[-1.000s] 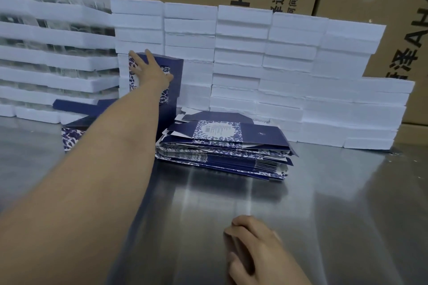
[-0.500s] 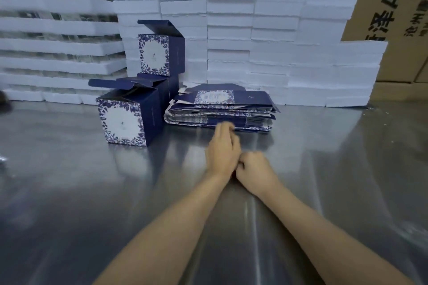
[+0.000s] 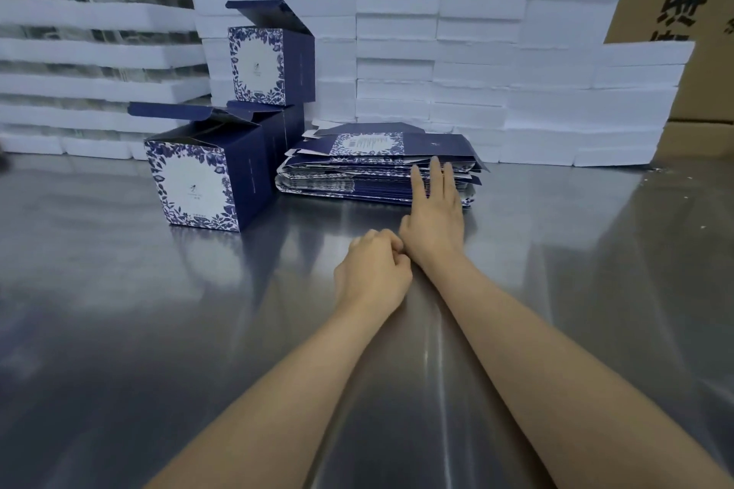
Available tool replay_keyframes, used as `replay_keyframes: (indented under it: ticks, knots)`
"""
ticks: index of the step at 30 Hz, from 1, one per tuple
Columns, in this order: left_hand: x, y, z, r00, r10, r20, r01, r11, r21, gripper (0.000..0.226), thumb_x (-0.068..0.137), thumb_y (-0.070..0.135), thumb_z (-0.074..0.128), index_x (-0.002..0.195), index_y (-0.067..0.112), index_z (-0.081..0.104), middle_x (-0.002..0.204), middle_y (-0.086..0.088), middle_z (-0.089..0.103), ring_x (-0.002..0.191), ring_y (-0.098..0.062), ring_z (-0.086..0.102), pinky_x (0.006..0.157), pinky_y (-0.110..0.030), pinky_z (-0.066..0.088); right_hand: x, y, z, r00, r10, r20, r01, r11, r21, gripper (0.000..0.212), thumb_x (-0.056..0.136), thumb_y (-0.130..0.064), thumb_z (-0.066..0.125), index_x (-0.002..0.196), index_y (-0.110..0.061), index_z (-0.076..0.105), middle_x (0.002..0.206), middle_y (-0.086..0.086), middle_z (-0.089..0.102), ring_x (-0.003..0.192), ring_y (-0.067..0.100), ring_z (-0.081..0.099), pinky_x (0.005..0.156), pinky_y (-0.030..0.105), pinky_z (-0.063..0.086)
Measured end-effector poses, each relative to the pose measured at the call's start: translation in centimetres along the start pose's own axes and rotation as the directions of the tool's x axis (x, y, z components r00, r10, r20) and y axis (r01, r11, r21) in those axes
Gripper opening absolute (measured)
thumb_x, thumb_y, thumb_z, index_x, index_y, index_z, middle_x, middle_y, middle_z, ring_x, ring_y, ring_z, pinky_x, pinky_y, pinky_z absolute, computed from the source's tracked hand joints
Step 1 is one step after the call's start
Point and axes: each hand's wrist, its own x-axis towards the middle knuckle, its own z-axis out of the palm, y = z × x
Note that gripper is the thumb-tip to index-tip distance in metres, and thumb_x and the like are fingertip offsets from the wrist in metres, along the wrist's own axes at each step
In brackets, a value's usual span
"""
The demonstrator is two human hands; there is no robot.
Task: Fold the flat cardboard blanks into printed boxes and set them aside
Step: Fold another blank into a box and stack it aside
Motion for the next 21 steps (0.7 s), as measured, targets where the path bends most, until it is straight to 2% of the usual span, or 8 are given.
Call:
replay_keyframes:
  ticks: [3, 8, 14, 21]
  knots:
    - [0.1, -0.4, 0.3, 0.999, 0.032, -0.004, -0.032, 0.998, 0.047, 0.021, 0.092, 0.022, 0.049, 0.107, 0.028, 0.063, 0.113, 0.010, 0.057, 0.113, -0.012, 0.047, 0.076, -0.027, 0.036, 1.6, 0.5, 0.6, 0.997, -0.016, -0.070, 0.015, 1.000, -0.021, 0.074, 0.082, -0.005, 0.048, 0.151, -0.013, 0.023, 0.162, 0.011, 0.000, 0.149, 0.028, -0.005, 0.121, 0.040, 0.003]
    - [0.3, -0.5, 0.4, 0.999, 0.035, -0.027, -0.034, 0.999, 0.020, 0.016, 0.091, 0.023, 0.049, 0.098, 0.030, 0.062, 0.097, 0.017, 0.049, 0.107, -0.006, 0.048, 0.073, -0.024, 0.033, 3.8, 1.1, 1.8, 0.997, -0.043, -0.062, 0.038, 0.996, -0.086, 0.058, 0.081, -0.006, 0.049, 0.139, -0.007, 0.039, 0.162, 0.012, 0.007, 0.149, 0.028, -0.003, 0.120, 0.042, -0.003]
    - [0.2, -0.7, 0.7, 0.999, 0.040, -0.031, -0.039, 0.999, 0.024, 0.013, 0.090, 0.025, 0.050, 0.091, 0.033, 0.060, 0.098, 0.017, 0.051, 0.103, -0.003, 0.046, 0.071, -0.024, 0.032, 5.7, 1.6, 2.2, 0.981, -0.056, -0.184, 0.048, 0.998, -0.046, 0.054, 0.074, 0.003, 0.046, 0.128, -0.004, 0.048, 0.149, 0.013, 0.038, 0.147, 0.026, 0.018, 0.120, 0.042, 0.000]
    - [0.4, -0.7, 0.7, 0.999, 0.027, -0.022, -0.026, 0.999, 0.030, 0.014, 0.090, 0.025, 0.050, 0.093, 0.033, 0.061, 0.098, 0.017, 0.052, 0.103, -0.004, 0.046, 0.072, -0.025, 0.032, 6.1, 1.9, 2.7, 0.978, -0.086, -0.188, 0.076, 0.995, -0.058, 0.058, 0.079, 0.001, 0.046, 0.136, -0.005, 0.045, 0.151, 0.012, 0.037, 0.146, 0.024, 0.022, 0.120, 0.043, -0.003]
